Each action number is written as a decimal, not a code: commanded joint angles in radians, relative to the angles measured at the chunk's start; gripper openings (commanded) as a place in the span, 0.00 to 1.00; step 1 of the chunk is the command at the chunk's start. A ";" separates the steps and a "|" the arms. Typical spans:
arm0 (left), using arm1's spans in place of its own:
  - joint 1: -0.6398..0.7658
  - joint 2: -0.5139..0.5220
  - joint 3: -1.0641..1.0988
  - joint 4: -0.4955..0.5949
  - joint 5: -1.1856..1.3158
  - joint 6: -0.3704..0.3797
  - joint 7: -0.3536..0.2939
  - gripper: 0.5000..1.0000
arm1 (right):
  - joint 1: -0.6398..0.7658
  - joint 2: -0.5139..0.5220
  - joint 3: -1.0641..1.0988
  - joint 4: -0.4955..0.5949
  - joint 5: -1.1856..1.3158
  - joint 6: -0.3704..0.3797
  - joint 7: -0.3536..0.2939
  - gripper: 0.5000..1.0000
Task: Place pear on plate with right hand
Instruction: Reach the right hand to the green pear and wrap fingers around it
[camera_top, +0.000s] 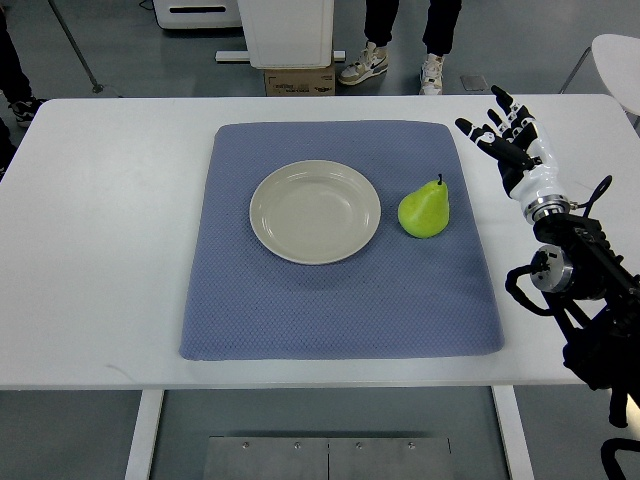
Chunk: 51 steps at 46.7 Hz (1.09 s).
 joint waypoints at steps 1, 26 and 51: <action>0.000 0.000 0.000 0.000 0.000 0.000 0.000 1.00 | -0.011 -0.018 -0.023 0.001 -0.002 0.003 0.012 0.99; 0.000 0.000 0.000 0.000 0.000 0.000 0.000 1.00 | -0.060 -0.087 -0.198 0.011 -0.013 0.080 0.203 0.99; 0.000 0.000 0.000 0.000 0.000 0.000 0.000 1.00 | -0.069 -0.090 -0.326 0.001 -0.056 0.091 0.239 0.98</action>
